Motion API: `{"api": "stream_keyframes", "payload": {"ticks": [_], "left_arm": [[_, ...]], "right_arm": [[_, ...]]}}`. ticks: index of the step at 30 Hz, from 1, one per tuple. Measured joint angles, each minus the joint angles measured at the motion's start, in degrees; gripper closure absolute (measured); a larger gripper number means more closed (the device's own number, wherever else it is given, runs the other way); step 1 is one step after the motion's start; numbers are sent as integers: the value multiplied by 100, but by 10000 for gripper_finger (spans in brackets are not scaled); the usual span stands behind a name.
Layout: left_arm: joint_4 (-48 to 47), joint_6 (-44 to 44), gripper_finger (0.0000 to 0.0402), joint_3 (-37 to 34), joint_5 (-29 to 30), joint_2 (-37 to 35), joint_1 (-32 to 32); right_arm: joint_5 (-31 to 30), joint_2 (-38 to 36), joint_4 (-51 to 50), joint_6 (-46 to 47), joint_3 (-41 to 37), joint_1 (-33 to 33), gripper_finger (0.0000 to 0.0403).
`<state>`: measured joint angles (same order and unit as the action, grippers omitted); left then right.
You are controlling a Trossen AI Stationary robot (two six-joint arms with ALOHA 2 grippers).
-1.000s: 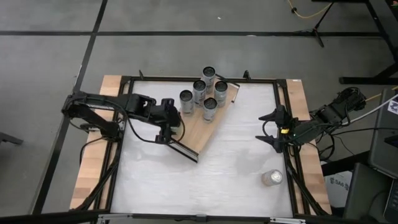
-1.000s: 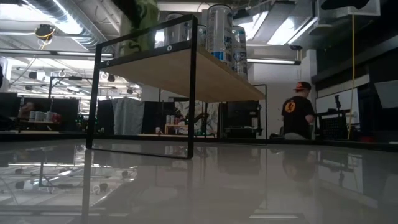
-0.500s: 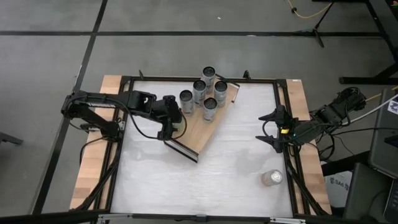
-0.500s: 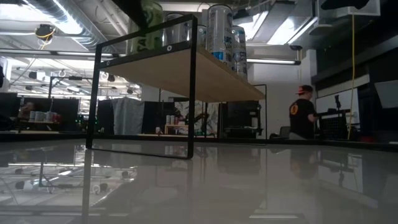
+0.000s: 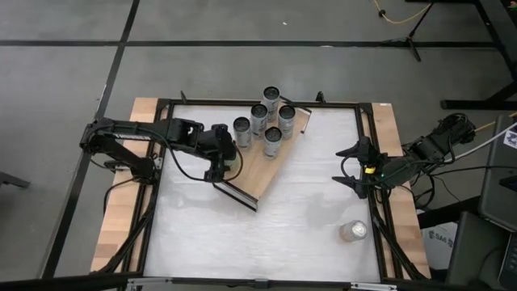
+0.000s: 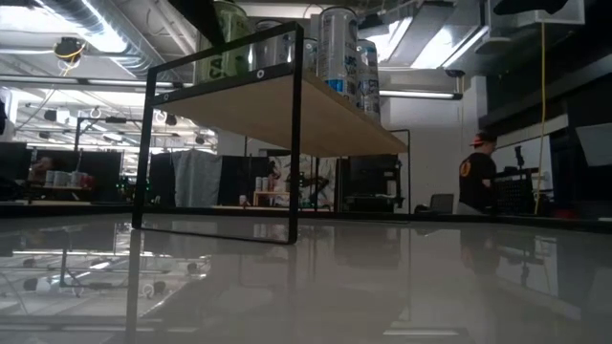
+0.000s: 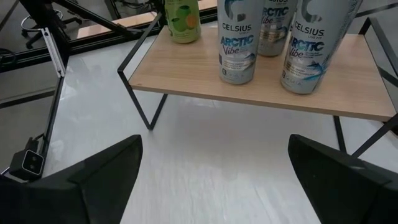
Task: Place canned beverage on shelf
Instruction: Put the green soda can on the shelf
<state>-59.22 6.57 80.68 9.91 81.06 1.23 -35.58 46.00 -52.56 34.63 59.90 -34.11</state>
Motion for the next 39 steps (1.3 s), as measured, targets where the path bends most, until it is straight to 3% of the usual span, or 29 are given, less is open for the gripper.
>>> {"api": "stream_keyframes", "payload": {"ticks": [25,39], "left_arm": [[-9,153,60,0,-4,0,2],[-31,108,2,0,1,2,4]], "right_arm": [[-1,0,-4,-39,0,0,10],[-1,0,-5,-39,0,0,10]]}}
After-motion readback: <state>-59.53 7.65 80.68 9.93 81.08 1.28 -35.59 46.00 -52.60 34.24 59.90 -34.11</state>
